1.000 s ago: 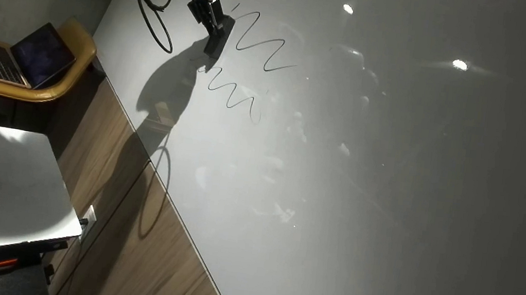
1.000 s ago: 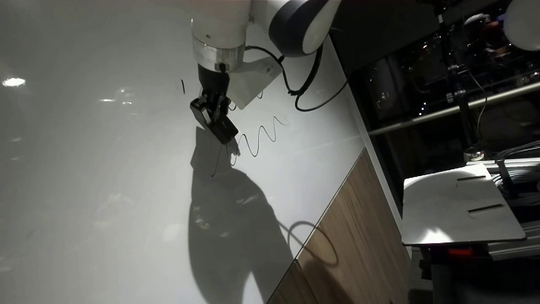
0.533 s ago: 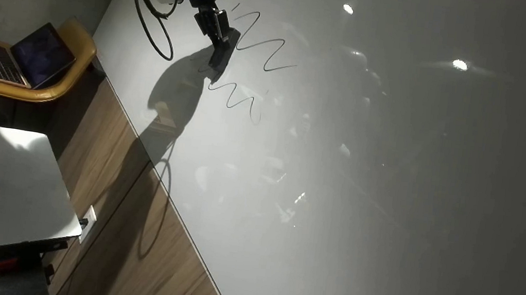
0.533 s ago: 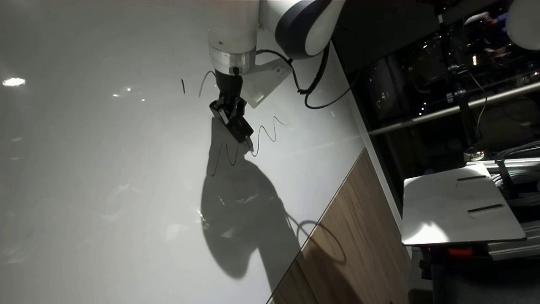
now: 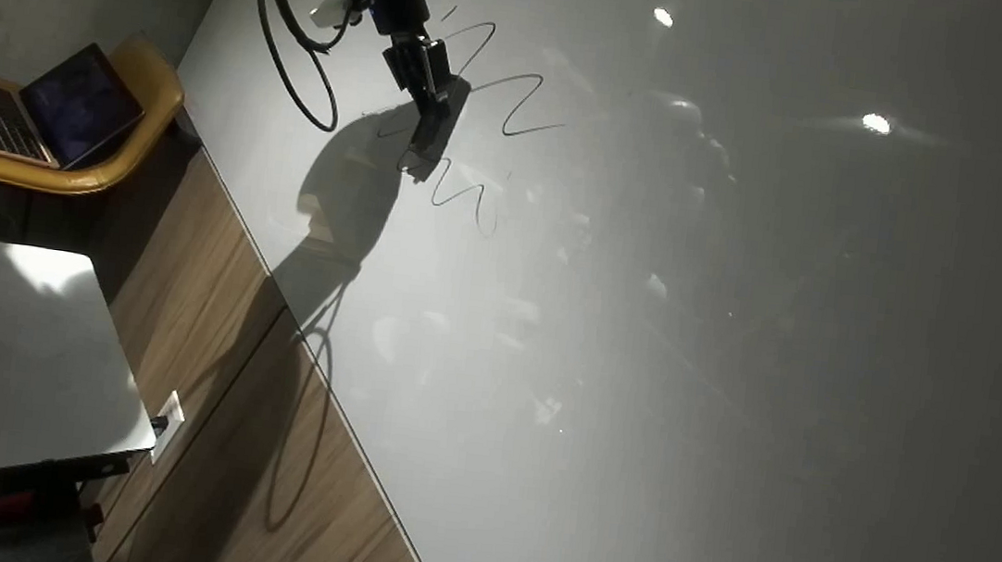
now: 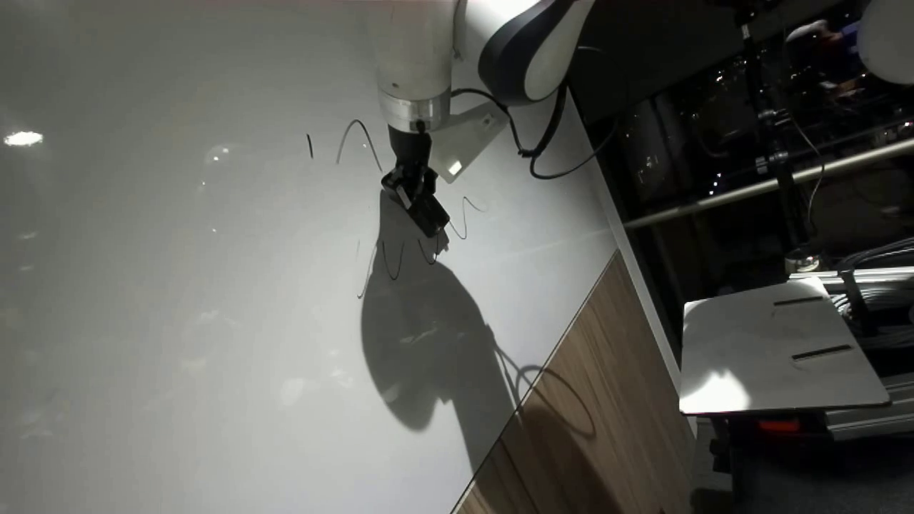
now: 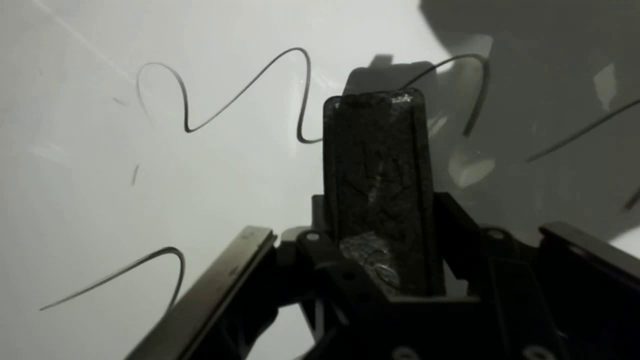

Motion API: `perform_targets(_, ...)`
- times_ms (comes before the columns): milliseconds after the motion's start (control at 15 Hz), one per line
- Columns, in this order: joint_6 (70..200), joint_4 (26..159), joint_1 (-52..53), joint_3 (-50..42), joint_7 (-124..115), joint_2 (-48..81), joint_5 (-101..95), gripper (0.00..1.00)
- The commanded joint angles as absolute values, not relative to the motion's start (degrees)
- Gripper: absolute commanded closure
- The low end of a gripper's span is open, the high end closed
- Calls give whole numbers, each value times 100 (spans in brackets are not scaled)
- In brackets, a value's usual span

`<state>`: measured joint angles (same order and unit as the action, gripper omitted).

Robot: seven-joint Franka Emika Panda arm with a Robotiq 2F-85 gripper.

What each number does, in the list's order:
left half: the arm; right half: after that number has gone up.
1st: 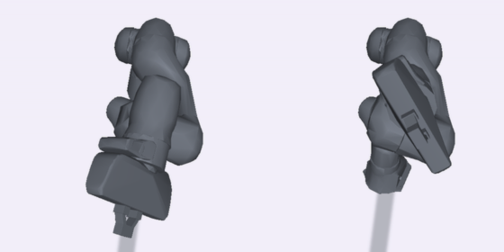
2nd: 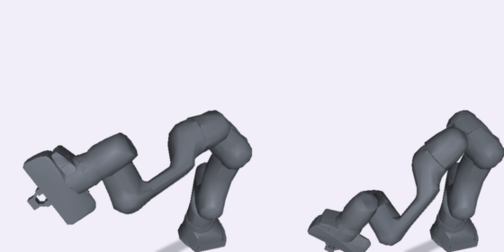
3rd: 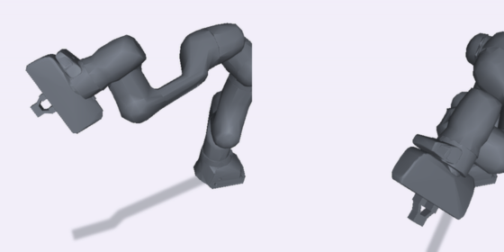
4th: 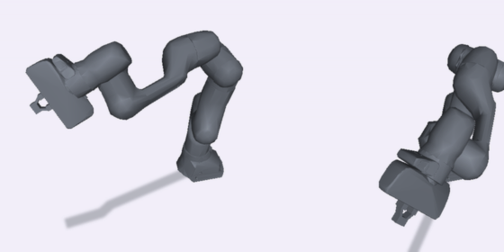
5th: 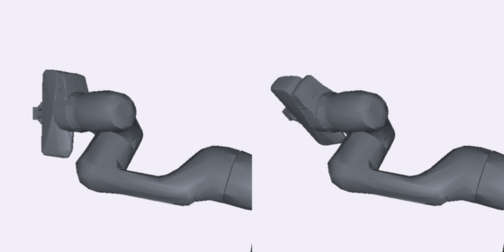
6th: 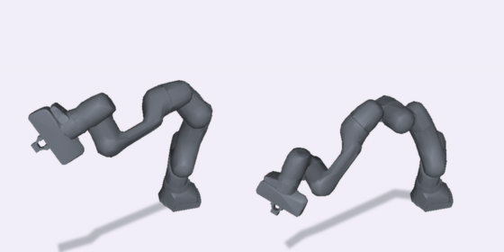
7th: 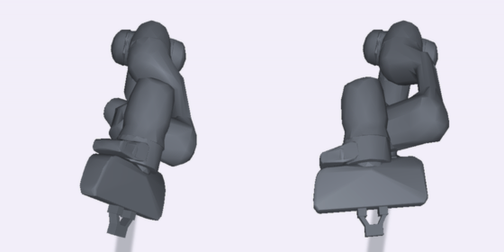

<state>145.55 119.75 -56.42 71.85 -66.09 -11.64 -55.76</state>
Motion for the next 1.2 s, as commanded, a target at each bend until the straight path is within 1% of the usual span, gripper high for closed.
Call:
perform_targets(0,14785,11751,-5951,6748,-6165,-901,-5690,72)
perform_targets(267,14756,11665,-5877,6541,-5672,-737,-5374,72)
perform_targets(533,13704,11283,-5085,6049,-4009,150,-4536,72)
perform_targets(733,13313,10953,-4888,5774,-2892,217,-3788,72)
perform_targets(800,13137,10842,-4039,4883,-2542,210,-3529,72)
perform_targets(867,13056,10742,-3846,4613,-2139,139,-3140,72)
perform_targets(1133,12727,10457,-2568,2868,-630,-366,-1581,72)
